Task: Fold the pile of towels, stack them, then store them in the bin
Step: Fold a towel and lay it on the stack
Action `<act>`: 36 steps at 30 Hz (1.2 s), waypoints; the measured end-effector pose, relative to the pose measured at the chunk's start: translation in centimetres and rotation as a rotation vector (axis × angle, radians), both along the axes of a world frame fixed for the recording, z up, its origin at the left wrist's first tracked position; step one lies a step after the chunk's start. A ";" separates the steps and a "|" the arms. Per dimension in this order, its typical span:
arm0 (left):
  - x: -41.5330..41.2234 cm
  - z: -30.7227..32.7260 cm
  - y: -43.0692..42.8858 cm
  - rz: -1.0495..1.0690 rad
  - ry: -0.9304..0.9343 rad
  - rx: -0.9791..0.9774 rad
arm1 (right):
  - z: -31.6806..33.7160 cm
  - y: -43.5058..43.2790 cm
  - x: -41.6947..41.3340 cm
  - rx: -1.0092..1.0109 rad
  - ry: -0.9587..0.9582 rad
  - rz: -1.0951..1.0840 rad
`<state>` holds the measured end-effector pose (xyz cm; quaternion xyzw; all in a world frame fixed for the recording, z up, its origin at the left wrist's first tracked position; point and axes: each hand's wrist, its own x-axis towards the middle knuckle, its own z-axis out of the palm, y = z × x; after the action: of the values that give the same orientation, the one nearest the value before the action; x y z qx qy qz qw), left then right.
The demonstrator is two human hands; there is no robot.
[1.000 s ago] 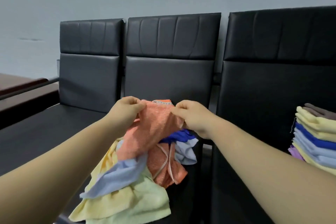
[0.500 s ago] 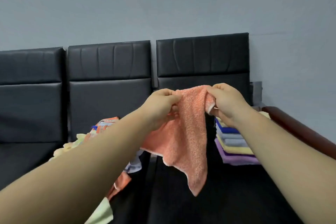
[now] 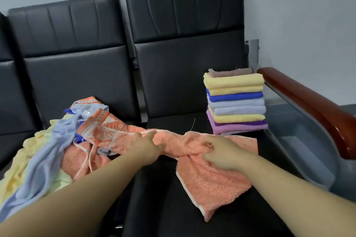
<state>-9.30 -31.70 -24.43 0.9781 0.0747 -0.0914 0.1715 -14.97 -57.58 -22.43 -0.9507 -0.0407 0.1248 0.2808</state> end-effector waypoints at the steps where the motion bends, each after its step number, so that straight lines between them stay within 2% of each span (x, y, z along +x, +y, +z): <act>1: 0.5 -0.7 0.4 0.009 0.021 0.000 | -0.9 0.3 0.4 -0.029 0.022 0.023; 5: 2.0 -2.5 -0.2 -0.065 0.106 -0.127 | -2.5 0.6 1.9 -0.161 0.051 0.109; 9: 2.5 -3.5 -3.5 -0.213 0.102 0.014 | -1.9 -0.4 2.7 -0.049 0.120 0.050; 11: 2.8 -2.9 -5.3 -0.307 0.082 -0.157 | -1.3 -0.9 2.8 -0.031 0.153 0.051; 14: 3.0 -2.1 -7.7 -0.312 0.083 -0.596 | -0.6 -1.8 2.9 -0.055 0.204 0.068; 17: 2.6 -1.5 -9.2 -0.240 -0.026 -0.730 | -0.7 -3.0 2.7 -0.025 0.254 0.060; 20: -0.3 -1.3 -8.9 -0.292 -0.150 -0.627 | -1.4 -3.7 2.5 0.095 0.286 0.030; 22: -3.0 -1.1 -8.0 -0.451 -0.220 -0.503 | -1.8 -4.1 2.4 0.177 0.293 0.008; 24: -5.2 -1.2 -7.2 -0.636 -0.171 -0.436 | -2.1 -4.3 2.2 0.197 0.247 -0.011; 27: -7.1 -1.8 -6.3 -0.863 0.018 -0.349 | -2.2 -4.3 1.6 0.043 0.093 -0.030; 29: -7.4 -2.2 -5.8 -0.976 0.003 -0.147 | -2.3 -4.3 1.0 -0.045 -0.014 -0.020; 31: -7.1 -2.3 -5.0 -0.963 0.007 0.061 | -2.3 -4.2 0.1 -0.065 -0.029 0.003; 34: -6.5 -2.4 -3.7 -0.808 0.005 0.173 | -3.0 -4.1 -1.9 -0.159 0.071 0.101; 36: -6.5 -2.4 -3.0 -0.743 -0.018 0.245 | -3.5 -3.8 -3.2 -0.149 0.140 0.153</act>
<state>-15.76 -34.67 -26.79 0.9525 -0.2757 -0.1293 0.0096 -18.17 -61.42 -25.91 -0.9521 -0.0842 0.2145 0.2010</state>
